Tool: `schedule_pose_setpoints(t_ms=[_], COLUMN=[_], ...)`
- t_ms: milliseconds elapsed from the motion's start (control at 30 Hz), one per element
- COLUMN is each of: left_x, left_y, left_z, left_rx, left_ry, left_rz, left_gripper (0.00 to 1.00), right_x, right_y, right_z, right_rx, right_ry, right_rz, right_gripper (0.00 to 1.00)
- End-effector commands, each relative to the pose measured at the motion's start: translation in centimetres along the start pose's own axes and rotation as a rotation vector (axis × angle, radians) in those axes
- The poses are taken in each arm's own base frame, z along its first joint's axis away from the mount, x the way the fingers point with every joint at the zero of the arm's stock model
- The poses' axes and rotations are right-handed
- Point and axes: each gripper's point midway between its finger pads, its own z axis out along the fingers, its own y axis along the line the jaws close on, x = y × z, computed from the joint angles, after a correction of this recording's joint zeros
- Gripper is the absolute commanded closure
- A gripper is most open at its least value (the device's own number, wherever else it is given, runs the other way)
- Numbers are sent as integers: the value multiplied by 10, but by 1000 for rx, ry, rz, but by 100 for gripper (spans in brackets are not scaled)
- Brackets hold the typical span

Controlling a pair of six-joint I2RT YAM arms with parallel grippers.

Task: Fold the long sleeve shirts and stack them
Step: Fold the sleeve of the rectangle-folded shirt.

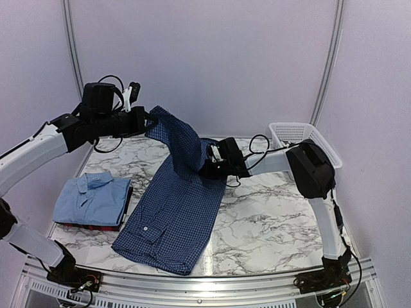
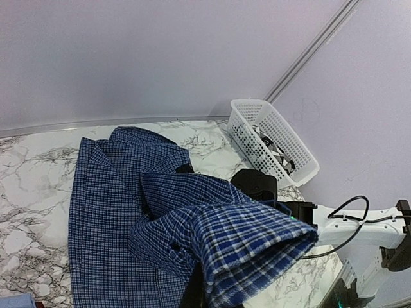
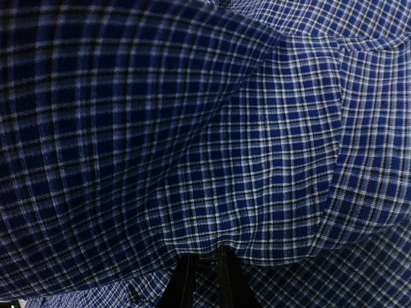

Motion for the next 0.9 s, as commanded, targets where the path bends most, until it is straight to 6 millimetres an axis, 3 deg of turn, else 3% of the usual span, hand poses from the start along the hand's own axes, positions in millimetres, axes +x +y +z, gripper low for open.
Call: schedule_pose_setpoints(t_ms=[0, 200, 400, 600, 700, 867], left_x=[-20, -9, 0, 14, 25, 45], left_y=[-32, -48, -45, -36, -28, -29], left_z=[-12, -11, -10, 0, 7, 13], left_rx=[106, 165, 161, 139, 114, 149], left_ry=[-70, -35, -17, 24, 55, 127], left_rz=[53, 86, 76, 45, 37, 47], left_gripper=[100, 100, 100, 100, 100, 100], right_x=[-35, -55, -71, -69, -68, -78], right_y=[16, 17, 8, 1, -5, -13], right_z=[4, 12, 20, 32, 27, -4], right_rx=[-81, -137, -156, -201, -192, -161], right_ry=[-82, -122, -159, -166, -178, -226], right_rz=[37, 74, 97, 126, 130, 116], right_gripper=[88, 87, 87, 87, 87, 86])
